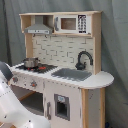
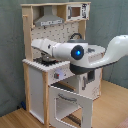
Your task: Play with the kitchen
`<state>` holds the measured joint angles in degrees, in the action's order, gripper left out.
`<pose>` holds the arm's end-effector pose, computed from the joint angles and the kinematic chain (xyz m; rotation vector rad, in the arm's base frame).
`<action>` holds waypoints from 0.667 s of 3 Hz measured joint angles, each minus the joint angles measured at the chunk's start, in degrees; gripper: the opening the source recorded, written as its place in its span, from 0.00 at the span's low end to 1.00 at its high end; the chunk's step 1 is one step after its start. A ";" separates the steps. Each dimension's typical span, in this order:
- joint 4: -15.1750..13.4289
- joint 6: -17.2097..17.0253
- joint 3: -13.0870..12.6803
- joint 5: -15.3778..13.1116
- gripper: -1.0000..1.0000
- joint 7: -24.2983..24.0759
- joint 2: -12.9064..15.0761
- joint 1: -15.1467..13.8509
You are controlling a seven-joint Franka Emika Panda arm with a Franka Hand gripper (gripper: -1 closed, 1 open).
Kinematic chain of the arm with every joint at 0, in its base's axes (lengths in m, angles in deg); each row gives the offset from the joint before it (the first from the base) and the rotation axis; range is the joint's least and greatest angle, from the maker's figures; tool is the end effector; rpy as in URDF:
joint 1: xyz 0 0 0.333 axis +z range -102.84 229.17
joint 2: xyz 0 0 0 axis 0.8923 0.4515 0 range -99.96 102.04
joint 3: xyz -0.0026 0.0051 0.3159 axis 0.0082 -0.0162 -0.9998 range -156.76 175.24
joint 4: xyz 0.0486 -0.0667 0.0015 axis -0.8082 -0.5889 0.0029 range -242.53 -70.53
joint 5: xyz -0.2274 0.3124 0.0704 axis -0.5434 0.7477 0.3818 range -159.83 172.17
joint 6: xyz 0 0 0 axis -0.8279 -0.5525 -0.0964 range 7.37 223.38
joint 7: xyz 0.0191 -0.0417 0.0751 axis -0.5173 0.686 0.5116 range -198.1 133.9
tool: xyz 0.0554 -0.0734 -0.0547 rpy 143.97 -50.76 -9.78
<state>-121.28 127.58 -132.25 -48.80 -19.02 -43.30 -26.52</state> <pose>0.3215 0.7051 0.5625 1.1898 1.3998 0.9956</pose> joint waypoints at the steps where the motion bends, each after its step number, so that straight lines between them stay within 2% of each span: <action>1: -4.12 -0.05 0.27 -3.70 1.00 -0.80 1.30 1.85; 2: -8.96 -0.16 0.52 -8.08 1.00 -2.04 3.73 3.75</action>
<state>-130.25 127.42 -131.73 -56.88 -21.06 -39.57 -22.76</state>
